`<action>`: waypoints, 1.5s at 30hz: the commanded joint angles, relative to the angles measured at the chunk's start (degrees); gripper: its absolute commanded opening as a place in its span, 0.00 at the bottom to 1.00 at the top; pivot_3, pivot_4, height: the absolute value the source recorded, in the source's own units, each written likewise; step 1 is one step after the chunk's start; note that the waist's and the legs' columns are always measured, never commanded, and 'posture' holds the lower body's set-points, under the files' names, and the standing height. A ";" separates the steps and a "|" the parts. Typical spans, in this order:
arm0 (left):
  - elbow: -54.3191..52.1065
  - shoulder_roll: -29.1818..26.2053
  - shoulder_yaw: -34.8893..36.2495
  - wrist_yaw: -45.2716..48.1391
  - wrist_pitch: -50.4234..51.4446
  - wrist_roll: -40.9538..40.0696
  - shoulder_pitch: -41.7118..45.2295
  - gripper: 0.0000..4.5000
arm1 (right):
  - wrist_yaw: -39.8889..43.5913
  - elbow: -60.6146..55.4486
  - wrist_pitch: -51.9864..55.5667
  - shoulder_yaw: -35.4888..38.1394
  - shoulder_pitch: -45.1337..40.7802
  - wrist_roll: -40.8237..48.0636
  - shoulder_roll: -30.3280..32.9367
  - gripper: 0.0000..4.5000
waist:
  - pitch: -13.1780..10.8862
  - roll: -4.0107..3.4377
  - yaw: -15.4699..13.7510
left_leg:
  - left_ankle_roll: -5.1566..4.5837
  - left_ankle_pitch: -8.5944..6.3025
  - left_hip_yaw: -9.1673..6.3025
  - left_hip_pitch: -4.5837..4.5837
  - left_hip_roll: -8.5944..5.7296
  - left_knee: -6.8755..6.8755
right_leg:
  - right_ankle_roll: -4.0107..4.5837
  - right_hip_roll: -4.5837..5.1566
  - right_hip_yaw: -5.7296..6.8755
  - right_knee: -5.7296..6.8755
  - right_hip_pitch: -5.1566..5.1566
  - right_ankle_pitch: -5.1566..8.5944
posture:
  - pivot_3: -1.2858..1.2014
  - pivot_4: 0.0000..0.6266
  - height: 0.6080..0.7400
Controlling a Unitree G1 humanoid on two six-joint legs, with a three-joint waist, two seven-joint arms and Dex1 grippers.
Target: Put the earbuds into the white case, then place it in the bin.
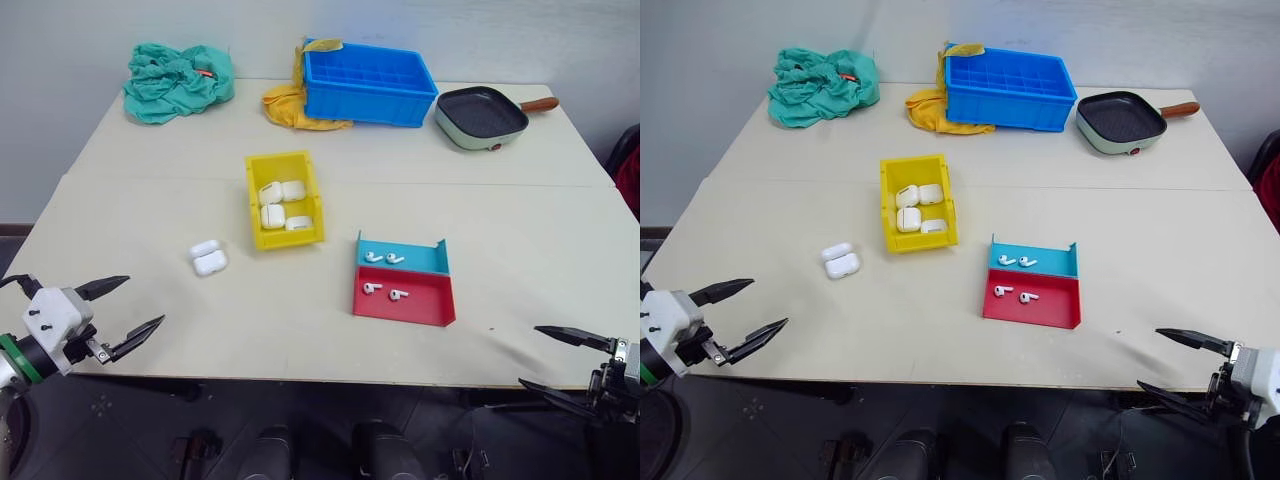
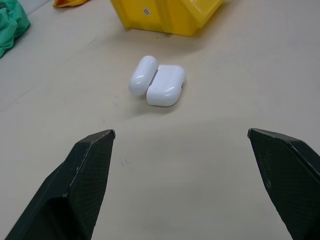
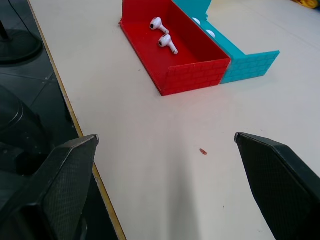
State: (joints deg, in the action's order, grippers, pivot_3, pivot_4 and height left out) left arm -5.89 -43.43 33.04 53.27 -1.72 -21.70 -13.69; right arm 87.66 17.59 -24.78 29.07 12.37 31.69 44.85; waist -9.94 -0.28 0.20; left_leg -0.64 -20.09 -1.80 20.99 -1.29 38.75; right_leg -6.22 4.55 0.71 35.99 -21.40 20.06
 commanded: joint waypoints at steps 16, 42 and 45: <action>-10.18 8.98 19.53 -25.37 33.76 -3.09 -15.68 1.00 | 0.37 -16.48 -1.16 -10.03 -9.46 10.28 -13.08 1.00 | 0.03 0.04 0.18 | 0.02 -0.02 -0.01 -0.01 0.07 0.02 | 0.00 -0.03 0.00 0.08 -0.01 0.00 | 0.52 0.24 1.00; -38.56 32.86 -4.10 -72.80 94.22 -1.76 37.49 1.00 | 2.71 -5.59 -3.41 -11.04 -16.73 8.36 -9.91 1.00 | 0.17 -0.02 -0.23 | 0.16 -0.01 -0.05 0.01 -0.03 0.44 | -0.01 -0.14 0.09 0.91 -0.11 -0.01 | 0.52 0.24 1.00; -34.30 37.67 -7.58 -74.65 94.22 1.71 40.31 1.00 | 2.05 -7.08 -2.84 -10.58 -15.58 8.75 -9.64 1.00 | 0.15 0.00 -0.37 | 0.17 0.00 -0.05 0.04 -0.04 0.46 | -0.01 -0.13 0.08 0.90 -0.11 -0.01 | 0.52 0.24 1.00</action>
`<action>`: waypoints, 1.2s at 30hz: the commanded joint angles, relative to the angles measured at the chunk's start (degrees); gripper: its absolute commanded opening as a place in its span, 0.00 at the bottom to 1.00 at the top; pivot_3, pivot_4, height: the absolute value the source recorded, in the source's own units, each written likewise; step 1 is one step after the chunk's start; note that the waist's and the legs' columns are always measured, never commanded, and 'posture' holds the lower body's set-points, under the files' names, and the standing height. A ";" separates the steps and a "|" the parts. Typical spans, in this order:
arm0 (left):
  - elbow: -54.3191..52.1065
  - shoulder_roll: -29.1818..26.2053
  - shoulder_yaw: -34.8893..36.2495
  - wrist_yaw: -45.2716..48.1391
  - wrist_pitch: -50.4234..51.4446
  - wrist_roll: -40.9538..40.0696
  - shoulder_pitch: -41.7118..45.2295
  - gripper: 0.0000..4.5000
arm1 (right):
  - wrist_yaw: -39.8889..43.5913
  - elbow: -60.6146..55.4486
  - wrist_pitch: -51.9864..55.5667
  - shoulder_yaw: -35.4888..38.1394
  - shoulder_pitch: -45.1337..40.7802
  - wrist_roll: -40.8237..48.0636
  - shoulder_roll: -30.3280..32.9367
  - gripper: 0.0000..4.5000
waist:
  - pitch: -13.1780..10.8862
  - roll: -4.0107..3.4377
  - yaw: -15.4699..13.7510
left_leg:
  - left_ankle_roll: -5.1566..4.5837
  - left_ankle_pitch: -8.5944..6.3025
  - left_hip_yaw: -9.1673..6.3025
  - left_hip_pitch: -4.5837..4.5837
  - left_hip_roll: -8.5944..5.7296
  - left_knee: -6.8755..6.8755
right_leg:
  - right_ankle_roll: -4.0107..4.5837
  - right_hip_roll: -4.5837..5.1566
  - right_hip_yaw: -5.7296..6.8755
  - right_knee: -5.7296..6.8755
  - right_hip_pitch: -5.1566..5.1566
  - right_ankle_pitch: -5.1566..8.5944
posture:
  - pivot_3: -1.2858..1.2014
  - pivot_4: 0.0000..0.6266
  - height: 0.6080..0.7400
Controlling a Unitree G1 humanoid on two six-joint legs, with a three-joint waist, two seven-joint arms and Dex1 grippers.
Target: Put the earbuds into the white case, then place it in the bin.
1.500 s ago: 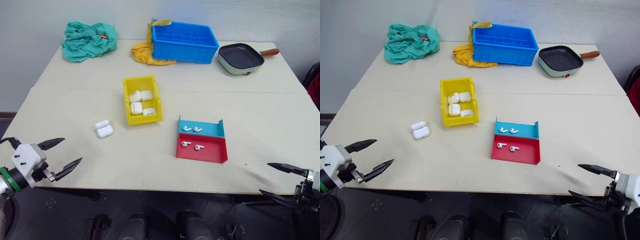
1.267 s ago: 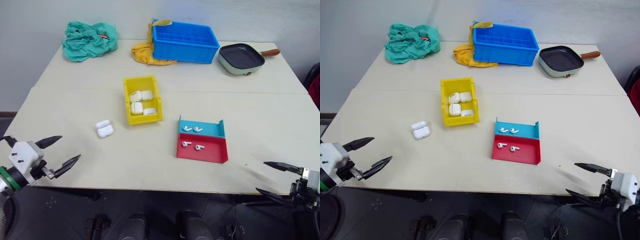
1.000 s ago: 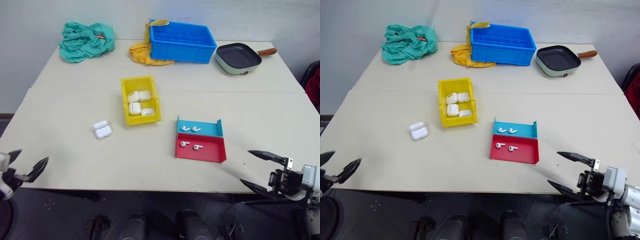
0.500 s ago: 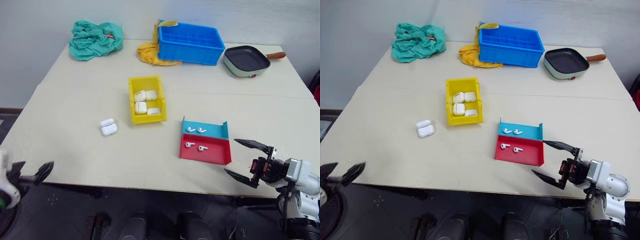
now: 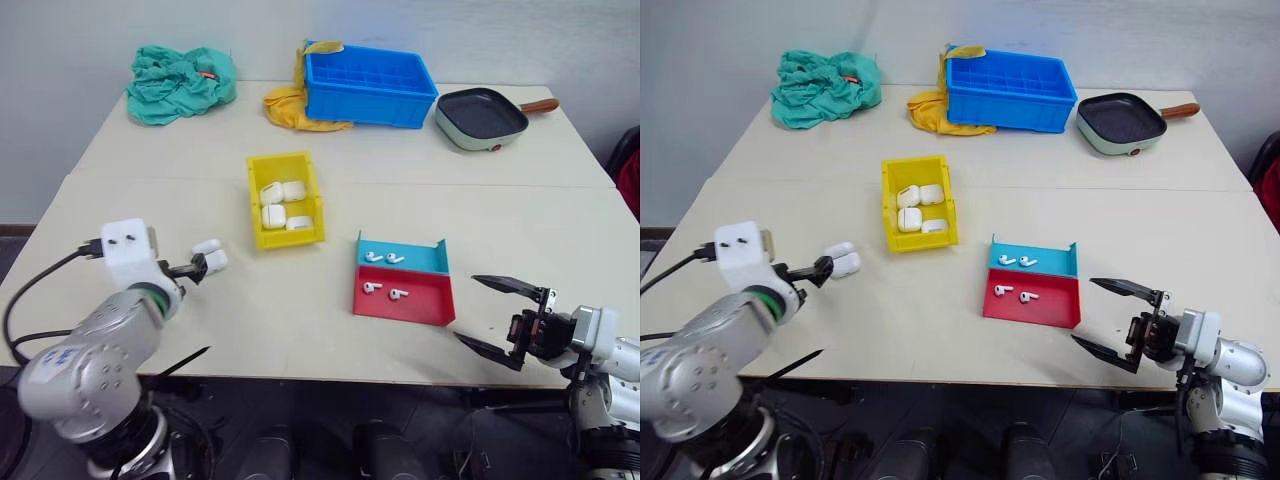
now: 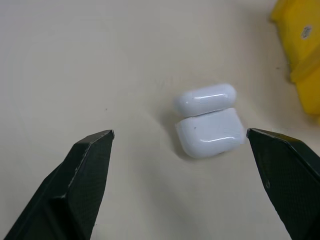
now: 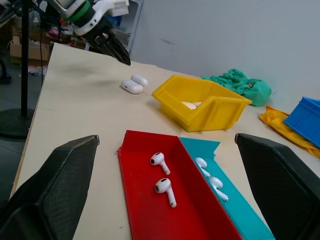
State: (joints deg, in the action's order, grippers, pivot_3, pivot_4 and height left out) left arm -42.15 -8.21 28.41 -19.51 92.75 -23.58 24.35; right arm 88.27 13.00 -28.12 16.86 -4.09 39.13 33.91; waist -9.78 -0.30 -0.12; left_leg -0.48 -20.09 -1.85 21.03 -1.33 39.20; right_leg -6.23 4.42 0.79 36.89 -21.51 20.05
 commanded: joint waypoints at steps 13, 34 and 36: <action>14.16 8.00 -11.47 -1.63 -9.34 14.47 6.45 1.00 | -7.58 -17.45 5.50 2.69 9.20 0.09 1.49 1.00 | -0.04 0.06 -1.29 | 0.05 0.03 -0.01 0.03 -0.01 0.00 | -0.01 0.00 0.03 -0.10 -0.04 0.00 | 0.52 0.24 1.00; 23.97 9.49 -12.79 0.70 -17.51 21.09 8.25 1.00 | -11.68 -20.87 7.34 3.05 10.82 -0.87 1.50 1.00 | -0.06 0.10 -1.36 | 0.05 0.03 -0.01 0.04 -0.01 0.00 | -0.01 0.01 0.05 -0.07 -0.04 0.00 | 0.52 0.24 1.00; 23.86 9.83 -12.56 0.70 -16.98 21.39 8.21 1.00 | -11.59 -20.58 7.11 3.05 10.86 -0.98 1.39 1.00 | -0.06 0.10 -1.39 | 0.05 0.03 -0.01 0.04 -0.01 0.00 | -0.01 0.01 0.05 -0.07 -0.04 0.00 | 0.52 0.24 1.00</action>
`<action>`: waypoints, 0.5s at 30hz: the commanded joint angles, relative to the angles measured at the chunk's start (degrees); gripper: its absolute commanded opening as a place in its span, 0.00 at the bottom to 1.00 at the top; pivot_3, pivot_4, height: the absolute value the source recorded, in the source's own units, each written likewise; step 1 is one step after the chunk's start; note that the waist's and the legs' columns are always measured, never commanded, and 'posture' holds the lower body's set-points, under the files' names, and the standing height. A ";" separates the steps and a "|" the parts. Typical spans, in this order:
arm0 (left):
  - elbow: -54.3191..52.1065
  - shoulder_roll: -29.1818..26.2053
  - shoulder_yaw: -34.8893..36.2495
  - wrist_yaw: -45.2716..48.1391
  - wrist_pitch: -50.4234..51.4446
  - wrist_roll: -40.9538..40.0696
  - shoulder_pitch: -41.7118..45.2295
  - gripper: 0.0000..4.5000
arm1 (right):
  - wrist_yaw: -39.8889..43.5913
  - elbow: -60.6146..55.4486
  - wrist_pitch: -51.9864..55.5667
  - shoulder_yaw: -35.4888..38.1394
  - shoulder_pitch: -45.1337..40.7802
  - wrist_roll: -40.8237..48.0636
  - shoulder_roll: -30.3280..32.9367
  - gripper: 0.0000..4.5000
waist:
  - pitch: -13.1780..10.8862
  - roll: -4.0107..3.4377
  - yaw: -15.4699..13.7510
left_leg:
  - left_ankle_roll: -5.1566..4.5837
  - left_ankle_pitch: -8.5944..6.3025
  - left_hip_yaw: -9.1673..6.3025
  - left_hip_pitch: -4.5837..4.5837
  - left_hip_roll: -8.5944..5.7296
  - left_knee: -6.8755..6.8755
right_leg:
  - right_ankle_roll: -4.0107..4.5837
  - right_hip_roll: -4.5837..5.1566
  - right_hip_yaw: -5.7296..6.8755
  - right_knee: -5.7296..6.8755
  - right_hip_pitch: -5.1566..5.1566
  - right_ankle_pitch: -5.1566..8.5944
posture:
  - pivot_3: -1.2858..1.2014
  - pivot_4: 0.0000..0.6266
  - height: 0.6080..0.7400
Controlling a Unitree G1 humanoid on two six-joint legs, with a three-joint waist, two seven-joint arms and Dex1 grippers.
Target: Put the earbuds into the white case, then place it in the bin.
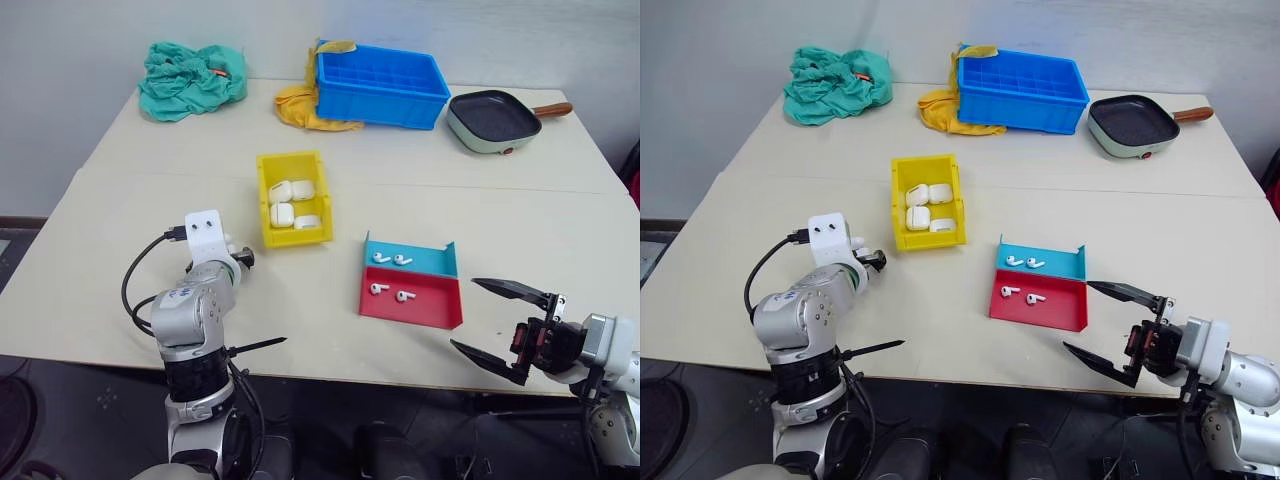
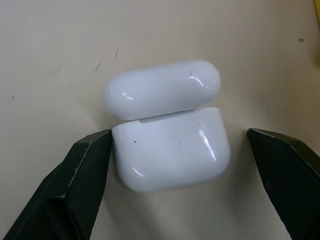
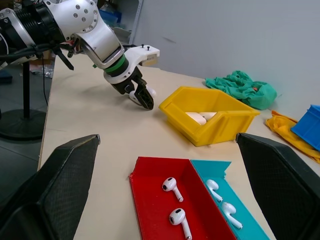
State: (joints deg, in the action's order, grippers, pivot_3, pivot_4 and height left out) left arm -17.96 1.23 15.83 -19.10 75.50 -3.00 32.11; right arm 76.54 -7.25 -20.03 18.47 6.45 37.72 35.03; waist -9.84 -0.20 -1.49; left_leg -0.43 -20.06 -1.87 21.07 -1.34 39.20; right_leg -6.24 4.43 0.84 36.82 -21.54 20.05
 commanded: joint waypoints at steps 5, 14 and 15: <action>-0.66 0.62 -0.12 0.25 -0.01 1.70 -0.12 0.91 | -0.22 -0.82 -0.97 1.31 0.87 0.30 0.13 1.00 | 0.00 0.00 -0.01 | 0.00 0.00 0.00 -0.01 0.00 0.00 | 0.00 0.00 0.00 0.01 0.00 0.00 | 0.52 0.24 1.00; -3.93 -0.08 0.89 1.78 2.09 2.30 -2.16 0.63 | -7.10 -10.19 5.23 0.34 0.63 -0.23 1.82 1.00 | 0.00 -0.01 0.18 | 0.00 0.00 0.00 -0.01 0.01 0.00 | 0.00 -0.01 -0.01 0.03 -0.01 0.00 | 0.52 0.24 1.00; -4.87 -0.67 1.26 2.93 1.07 1.80 -3.09 0.63 | -7.94 -11.20 6.20 0.31 0.43 -0.19 2.08 1.00 | 0.00 -0.01 0.18 | 0.00 0.00 0.01 -0.01 0.01 -0.01 | 0.00 -0.01 -0.01 0.03 -0.01 0.00 | 0.52 0.24 1.00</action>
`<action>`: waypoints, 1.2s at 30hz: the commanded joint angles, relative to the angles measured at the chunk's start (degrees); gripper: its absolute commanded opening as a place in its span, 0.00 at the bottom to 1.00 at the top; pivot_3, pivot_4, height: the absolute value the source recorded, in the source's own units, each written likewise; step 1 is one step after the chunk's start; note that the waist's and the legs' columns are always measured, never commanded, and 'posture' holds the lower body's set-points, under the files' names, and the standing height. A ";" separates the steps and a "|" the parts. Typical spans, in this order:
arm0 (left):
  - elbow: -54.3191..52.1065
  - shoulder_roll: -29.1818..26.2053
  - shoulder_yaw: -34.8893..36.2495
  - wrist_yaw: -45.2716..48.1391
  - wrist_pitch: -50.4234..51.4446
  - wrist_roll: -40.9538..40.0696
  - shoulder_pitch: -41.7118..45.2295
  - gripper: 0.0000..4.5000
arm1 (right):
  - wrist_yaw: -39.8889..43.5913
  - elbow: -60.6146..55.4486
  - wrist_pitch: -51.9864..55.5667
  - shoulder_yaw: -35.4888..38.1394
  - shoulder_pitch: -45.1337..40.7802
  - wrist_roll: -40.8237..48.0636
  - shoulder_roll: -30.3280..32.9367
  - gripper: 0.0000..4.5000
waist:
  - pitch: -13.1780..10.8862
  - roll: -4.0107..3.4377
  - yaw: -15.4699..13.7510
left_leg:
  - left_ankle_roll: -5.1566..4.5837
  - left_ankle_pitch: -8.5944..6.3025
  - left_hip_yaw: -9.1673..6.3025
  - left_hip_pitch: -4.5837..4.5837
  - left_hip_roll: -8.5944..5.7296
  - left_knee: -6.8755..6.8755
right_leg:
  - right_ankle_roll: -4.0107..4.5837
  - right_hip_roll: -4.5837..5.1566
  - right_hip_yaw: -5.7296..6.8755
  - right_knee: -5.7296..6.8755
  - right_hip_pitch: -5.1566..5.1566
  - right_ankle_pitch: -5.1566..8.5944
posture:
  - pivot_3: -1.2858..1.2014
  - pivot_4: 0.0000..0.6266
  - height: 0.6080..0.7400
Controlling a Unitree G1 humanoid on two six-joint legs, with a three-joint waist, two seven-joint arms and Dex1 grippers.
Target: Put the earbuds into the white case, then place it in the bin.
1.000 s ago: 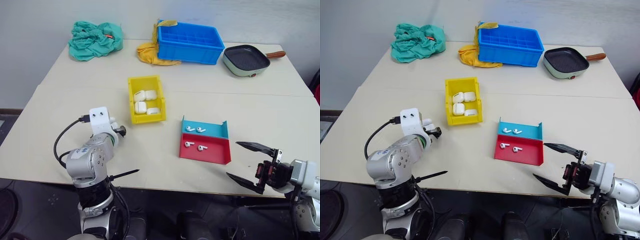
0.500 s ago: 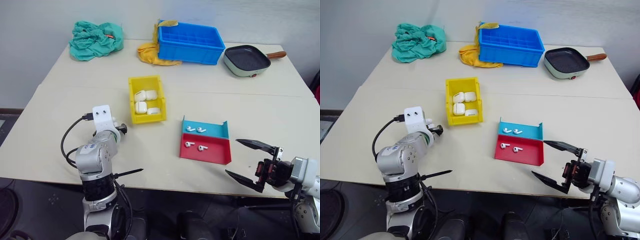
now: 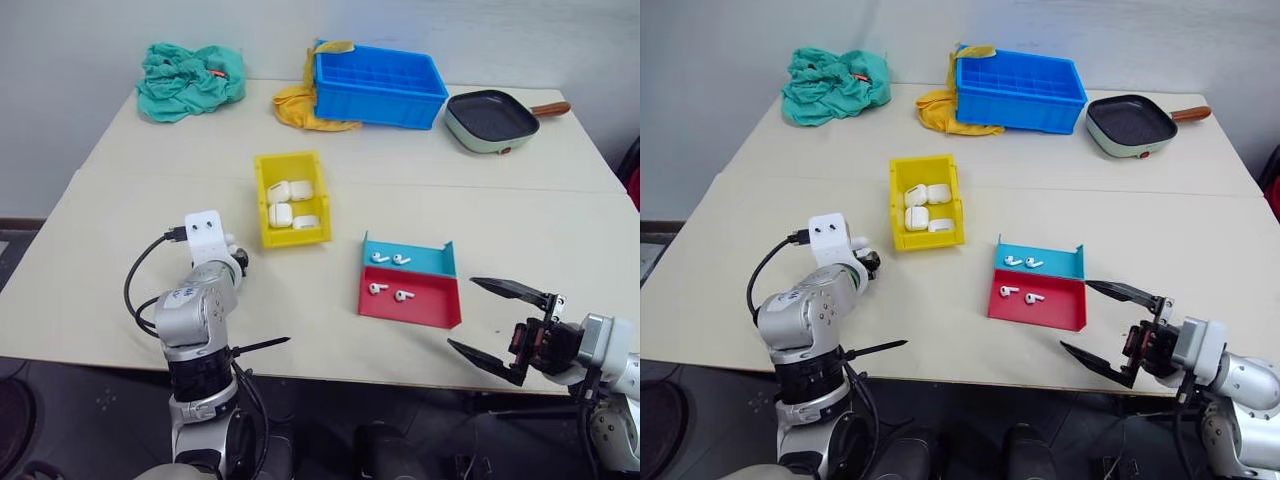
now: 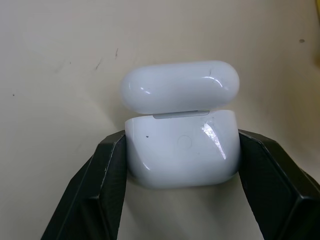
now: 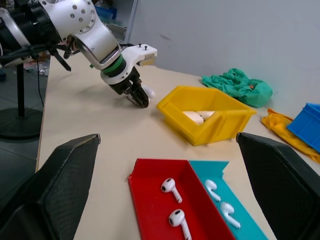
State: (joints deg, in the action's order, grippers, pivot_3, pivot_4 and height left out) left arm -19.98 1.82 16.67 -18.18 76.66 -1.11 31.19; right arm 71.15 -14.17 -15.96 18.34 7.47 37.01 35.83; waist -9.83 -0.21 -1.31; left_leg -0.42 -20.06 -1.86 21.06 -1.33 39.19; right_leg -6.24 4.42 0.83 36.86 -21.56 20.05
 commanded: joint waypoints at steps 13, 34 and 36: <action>-2.16 -29.90 9.95 61.44 -37.36 -29.05 -17.79 0.63 | -9.73 -10.71 20.06 5.34 -1.54 4.07 10.93 1.00 | -0.01 0.00 -0.49 | 0.01 0.01 -0.18 0.08 0.00 -0.01 | 0.06 0.12 0.12 -0.41 0.03 0.03 | 0.52 0.24 1.00; 9.10 -14.22 -10.62 90.25 -65.35 -42.44 -13.61 0.63 | -12.08 -15.74 40.38 26.57 26.00 -3.99 16.68 1.00 | 0.08 -0.15 1.47 | -0.16 0.02 -0.10 -0.09 -0.01 -0.12 | 0.01 -0.02 -0.01 -0.75 0.40 0.00 | 0.52 0.24 1.00; 9.69 -13.72 -10.61 90.31 -66.88 -42.06 -14.41 0.63 | -11.47 -18.12 45.69 24.31 21.07 -0.90 22.06 1.00 | 0.07 -0.15 1.52 | -0.18 0.03 0.04 -0.12 0.00 -0.10 | 0.01 -0.02 -0.13 -0.75 0.40 0.00 | 0.52 0.24 1.00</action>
State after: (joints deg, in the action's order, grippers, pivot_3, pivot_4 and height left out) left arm -10.08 -11.74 5.35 71.36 12.58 -41.98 17.05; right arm 59.30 -28.48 25.67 43.37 30.90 32.41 54.65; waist -9.76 -0.36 0.21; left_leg -0.63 -20.00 -1.83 20.95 -1.33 39.10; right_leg -6.23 4.41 0.71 36.12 -21.17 20.05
